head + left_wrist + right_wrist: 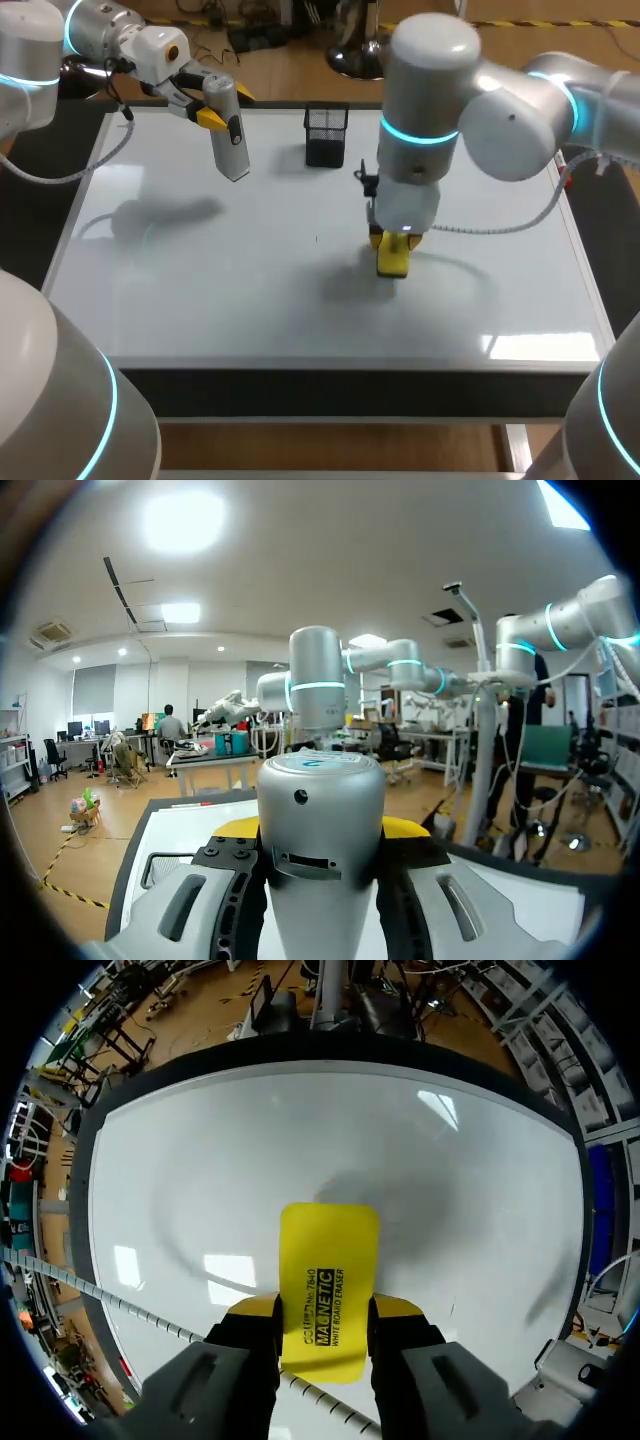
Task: Pick up the inspection probe, press it on each red-marked spot on the whiteboard one by one, put down the probe, pick up the eraser, and wipe off all the red marks.
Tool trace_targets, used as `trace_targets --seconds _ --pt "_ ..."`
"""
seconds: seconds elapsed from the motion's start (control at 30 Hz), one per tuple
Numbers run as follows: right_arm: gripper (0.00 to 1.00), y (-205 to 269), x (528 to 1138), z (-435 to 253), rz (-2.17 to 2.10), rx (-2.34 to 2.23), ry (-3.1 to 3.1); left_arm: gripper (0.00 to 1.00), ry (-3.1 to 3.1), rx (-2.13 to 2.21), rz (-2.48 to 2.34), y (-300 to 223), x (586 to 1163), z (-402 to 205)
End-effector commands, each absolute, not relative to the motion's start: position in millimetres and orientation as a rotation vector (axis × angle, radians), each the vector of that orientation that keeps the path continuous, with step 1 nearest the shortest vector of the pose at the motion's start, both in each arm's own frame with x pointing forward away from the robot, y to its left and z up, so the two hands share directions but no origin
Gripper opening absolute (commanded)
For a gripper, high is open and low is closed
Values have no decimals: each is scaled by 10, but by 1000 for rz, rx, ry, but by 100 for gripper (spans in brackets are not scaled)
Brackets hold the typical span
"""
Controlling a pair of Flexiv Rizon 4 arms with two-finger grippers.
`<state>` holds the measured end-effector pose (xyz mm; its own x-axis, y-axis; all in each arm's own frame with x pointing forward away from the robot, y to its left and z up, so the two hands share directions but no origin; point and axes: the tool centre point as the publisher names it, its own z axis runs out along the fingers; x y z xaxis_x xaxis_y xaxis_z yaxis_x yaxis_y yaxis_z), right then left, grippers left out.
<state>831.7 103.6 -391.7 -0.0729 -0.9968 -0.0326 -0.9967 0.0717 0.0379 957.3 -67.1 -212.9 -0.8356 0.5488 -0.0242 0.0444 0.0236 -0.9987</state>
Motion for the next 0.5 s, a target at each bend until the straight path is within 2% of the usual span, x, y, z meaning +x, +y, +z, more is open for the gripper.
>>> trace_targets --seconds 0.03,0.5 --pt "0 873 8337 -3645 -83 2169 -2313 0 -1933 -608 1867 -667 9594 -2125" --pt "0 851 8384 -3590 -87 2174 -2315 0 -1933 -608 1867 -667 9594 -2125"
